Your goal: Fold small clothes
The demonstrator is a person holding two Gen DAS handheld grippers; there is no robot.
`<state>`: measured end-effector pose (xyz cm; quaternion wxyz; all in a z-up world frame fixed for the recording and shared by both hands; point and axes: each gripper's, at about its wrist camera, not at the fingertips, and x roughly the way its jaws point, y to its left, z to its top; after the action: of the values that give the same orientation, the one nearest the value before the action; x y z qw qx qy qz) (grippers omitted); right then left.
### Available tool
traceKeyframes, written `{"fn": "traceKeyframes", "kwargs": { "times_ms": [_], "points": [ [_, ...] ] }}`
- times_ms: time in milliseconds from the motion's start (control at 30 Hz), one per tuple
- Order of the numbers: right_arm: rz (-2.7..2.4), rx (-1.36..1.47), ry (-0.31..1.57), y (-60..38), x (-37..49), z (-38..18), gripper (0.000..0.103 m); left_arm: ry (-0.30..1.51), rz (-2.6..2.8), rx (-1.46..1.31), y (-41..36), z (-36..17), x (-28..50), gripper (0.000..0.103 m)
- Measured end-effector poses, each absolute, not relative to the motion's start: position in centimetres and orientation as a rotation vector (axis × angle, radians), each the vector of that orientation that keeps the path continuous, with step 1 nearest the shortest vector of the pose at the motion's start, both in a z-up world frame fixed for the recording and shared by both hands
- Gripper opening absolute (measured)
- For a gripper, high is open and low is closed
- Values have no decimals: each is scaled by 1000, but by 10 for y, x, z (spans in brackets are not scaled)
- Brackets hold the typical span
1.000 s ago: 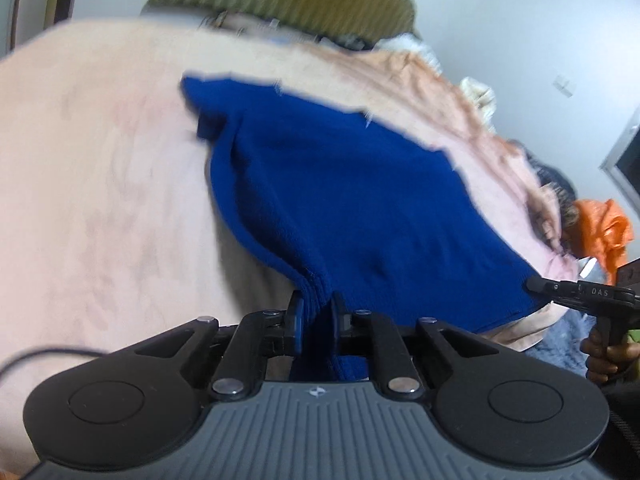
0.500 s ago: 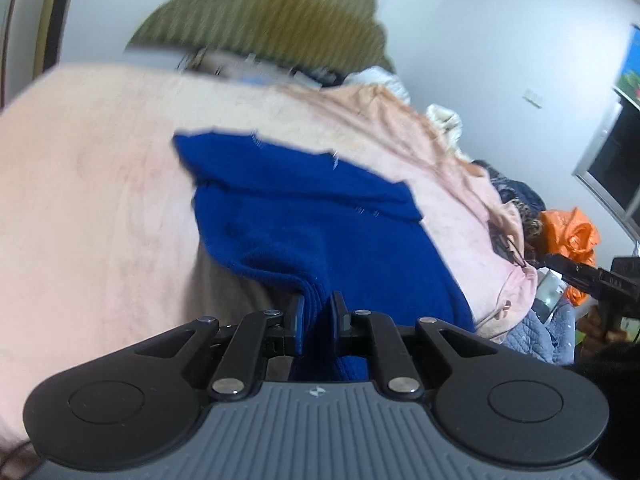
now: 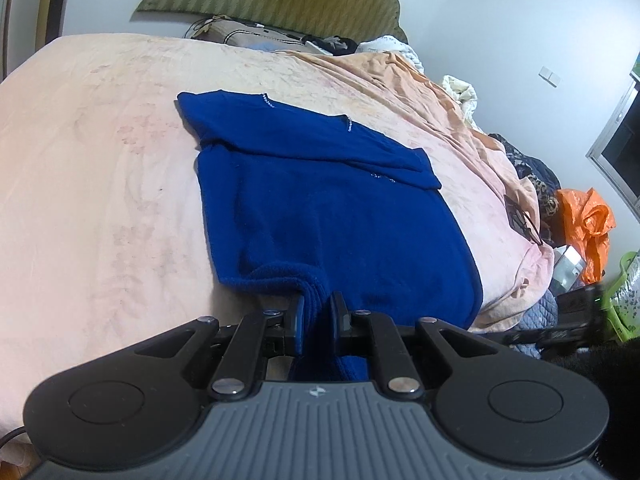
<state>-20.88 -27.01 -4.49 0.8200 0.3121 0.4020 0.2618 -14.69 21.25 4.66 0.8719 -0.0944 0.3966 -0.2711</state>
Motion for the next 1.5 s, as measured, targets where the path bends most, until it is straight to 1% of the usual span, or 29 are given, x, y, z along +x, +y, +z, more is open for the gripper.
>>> {"fn": "traceKeyframes", "kwargs": {
  "times_ms": [167, 200, 233, 267, 333, 433, 500, 667, 767, 833, 1000, 1133, 1233, 1267, 1300, 1333, 1367, 1400, 1433, 1467, 1500],
  "points": [
    [570, 671, 909, -252, -202, -78, 64, 831, -573, -217, 212, 45, -144, 13],
    [578, 673, 896, -249, -202, -81, 63, 830, -575, -219, 211, 45, -144, 13],
    [593, 676, 872, -246, -202, -83, 58, 829, -576, -221, 210, 45, -143, 13],
    [618, 680, 854, -245, -202, -84, 41, 831, -576, -224, 210, 45, -143, 13],
    [634, 686, 848, -244, -203, -85, 12, 834, -573, -222, 209, 46, -143, 13],
    [637, 683, 855, -249, -208, -79, 12, 820, -564, -214, 210, 52, -144, 13],
    [668, 679, 824, -254, -215, -63, 12, 805, -560, -226, 213, 59, -144, 13],
    [734, 721, 593, -275, -221, -2, 12, 724, -574, -278, 217, 86, -136, 13],
    [719, 746, 486, -285, -206, 22, 12, 676, -562, -283, 212, 101, -121, 13],
    [690, 780, 446, -289, -187, 29, 12, 665, -536, -304, 208, 108, -106, 12],
    [549, 937, 439, -316, -137, 11, 12, 657, -486, -316, 193, 117, -61, 12],
    [521, 1026, 424, -318, -114, -3, 12, 713, -512, -301, 180, 106, -36, 12],
    [455, 979, 477, -312, -100, -8, 12, 764, -557, -252, 175, 90, -36, 13],
    [411, 900, 519, -308, -98, -5, 16, 787, -557, -229, 175, 83, -39, 13],
    [373, 821, 560, -305, -100, -4, 17, 806, -551, -210, 176, 76, -44, 14],
    [357, 762, 595, -300, -103, -2, 22, 823, -544, -196, 179, 69, -49, 23],
    [364, 741, 622, -298, -105, -3, 35, 841, -534, -189, 183, 62, -56, 38],
    [382, 744, 642, -300, -111, -6, 43, 850, -532, -188, 188, 57, -65, 47],
    [391, 748, 654, -302, -118, -8, 53, 850, -534, -189, 192, 51, -74, 65],
    [392, 736, 662, -303, -125, -7, 53, 845, -536, -189, 196, 48, -81, 71],
    [387, 712, 672, -303, -132, -6, 53, 841, -543, -193, 199, 45, -90, 71]
  ]
}}
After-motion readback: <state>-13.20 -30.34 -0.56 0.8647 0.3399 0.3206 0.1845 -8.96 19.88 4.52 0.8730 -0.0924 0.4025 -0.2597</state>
